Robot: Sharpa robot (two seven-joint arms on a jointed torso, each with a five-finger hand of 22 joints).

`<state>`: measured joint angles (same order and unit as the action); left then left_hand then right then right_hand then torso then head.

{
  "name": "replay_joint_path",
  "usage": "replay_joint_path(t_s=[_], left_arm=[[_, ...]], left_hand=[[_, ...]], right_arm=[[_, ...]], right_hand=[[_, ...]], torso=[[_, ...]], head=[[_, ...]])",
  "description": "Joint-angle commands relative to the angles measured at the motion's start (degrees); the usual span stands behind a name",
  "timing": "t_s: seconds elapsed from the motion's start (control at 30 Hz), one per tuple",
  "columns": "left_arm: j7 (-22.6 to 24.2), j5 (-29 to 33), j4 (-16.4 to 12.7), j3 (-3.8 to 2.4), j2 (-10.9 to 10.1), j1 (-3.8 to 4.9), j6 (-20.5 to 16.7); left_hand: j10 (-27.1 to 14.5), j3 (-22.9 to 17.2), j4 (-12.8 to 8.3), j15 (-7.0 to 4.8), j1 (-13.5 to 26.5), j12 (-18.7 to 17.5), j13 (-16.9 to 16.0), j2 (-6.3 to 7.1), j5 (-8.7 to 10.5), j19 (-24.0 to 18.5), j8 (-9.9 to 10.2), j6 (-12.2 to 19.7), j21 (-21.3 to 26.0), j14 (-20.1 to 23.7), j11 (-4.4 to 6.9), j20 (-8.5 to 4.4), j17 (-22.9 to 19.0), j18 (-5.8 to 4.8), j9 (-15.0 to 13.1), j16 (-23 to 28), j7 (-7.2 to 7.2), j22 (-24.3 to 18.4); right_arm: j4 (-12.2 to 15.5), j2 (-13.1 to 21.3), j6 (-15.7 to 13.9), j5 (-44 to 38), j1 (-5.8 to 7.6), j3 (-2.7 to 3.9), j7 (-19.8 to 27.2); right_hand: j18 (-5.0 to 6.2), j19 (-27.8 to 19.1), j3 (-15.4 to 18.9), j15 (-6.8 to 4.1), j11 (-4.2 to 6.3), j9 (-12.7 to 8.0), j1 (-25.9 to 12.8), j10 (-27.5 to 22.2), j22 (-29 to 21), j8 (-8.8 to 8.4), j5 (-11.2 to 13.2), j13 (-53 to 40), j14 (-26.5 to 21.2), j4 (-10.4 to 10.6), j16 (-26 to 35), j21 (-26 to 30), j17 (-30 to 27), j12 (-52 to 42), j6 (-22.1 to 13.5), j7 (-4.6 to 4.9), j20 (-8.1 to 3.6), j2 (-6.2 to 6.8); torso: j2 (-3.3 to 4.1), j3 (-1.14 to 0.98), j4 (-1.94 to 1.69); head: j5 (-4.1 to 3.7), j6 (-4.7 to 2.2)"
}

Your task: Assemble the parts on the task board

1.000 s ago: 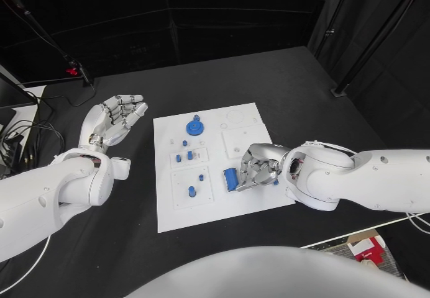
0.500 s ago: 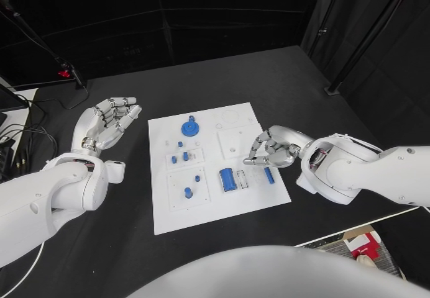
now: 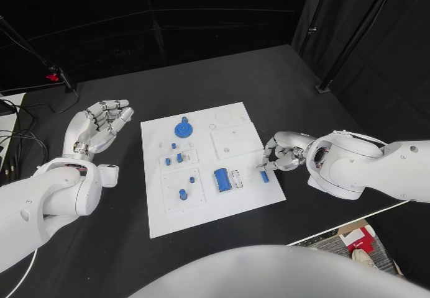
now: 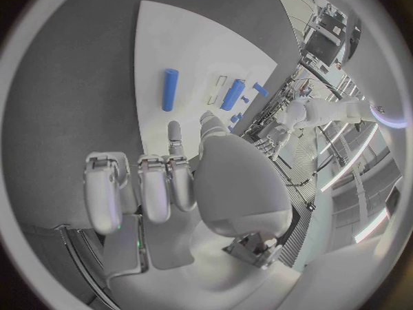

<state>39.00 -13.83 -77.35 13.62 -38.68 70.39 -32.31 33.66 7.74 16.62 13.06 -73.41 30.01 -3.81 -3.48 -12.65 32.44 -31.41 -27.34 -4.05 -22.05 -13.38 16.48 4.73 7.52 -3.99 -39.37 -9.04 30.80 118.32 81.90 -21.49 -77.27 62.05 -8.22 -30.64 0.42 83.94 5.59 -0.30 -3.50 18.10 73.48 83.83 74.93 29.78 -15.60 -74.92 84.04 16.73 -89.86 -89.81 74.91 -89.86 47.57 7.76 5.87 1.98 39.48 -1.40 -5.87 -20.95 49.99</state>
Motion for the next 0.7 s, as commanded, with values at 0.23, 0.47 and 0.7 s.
replay_joint_path(t_s=[0.23,0.47,0.7], left_arm=[[0.6,0.0,0.0,-0.05,0.0,0.06,0.2],[0.5,0.0,0.0,-0.05,0.0,0.02,0.2],[0.5,0.0,0.0,-0.05,0.0,-0.02,0.2]], left_hand=[[-0.4,0.4,0.0,-0.1,-0.2,0.4,0.1,-0.48,-0.37,0.3,-0.4,0.3,-0.3,0.4,-0.06,0.09,0.0,-0.33,0.1,-0.4,-6.77,-0.1],[-0.4,0.4,0.0,-0.1,-0.2,0.4,0.1,-0.51,-0.4,0.3,-0.4,0.3,-0.3,0.4,-0.06,0.09,-0.1,-0.33,0.1,-0.4,-6.78,-0.1],[-0.4,0.4,0.0,-0.1,-0.2,0.4,0.1,-0.51,-0.4,0.3,-0.4,0.3,-0.3,0.4,-0.06,0.09,-0.1,-0.33,0.1,-0.4,-6.78,-0.1]], right_arm=[[0.9,0.2,6.5,-8.6,0.01,-0.01,-8.1],[1.1,-0.2,6.6,-9.0,0.0,-0.01,-8.2],[0.1,-2.0,8.0,-8.7,-0.04,-0.02,-8.5]], right_hand=[[-0.42,6.1,1.2,0.4,-0.04,0.0,-1.9,6.2,15.1,1.2,-0.1,-15.1,6.0,0.0,-0.1,-0.2,15.1,-0.1,1.1,-0.51,0.55,-0.09],[-0.42,6.1,1.4,0.34,0.13,0.0,-2.4,6.2,15.1,1.56,-0.1,-15.1,6.0,0.0,-0.1,-0.2,15.1,-0.1,1.5,-0.71,0.52,-0.14],[-0.42,6.1,1.7,0.27,0.24,0.1,-2.9,6.2,15.1,1.77,0.1,-15.1,6.0,0.1,-0.1,-0.2,15.1,-0.1,1.7,-0.83,0.48,-0.27]], torso=[[-0.02,-0.01,-0.06],[0.01,-0.05,-0.13],[-0.01,-0.08,-0.14]], head=[[-0.15,0.01],[-0.36,0.01],[-0.28,0.01]])
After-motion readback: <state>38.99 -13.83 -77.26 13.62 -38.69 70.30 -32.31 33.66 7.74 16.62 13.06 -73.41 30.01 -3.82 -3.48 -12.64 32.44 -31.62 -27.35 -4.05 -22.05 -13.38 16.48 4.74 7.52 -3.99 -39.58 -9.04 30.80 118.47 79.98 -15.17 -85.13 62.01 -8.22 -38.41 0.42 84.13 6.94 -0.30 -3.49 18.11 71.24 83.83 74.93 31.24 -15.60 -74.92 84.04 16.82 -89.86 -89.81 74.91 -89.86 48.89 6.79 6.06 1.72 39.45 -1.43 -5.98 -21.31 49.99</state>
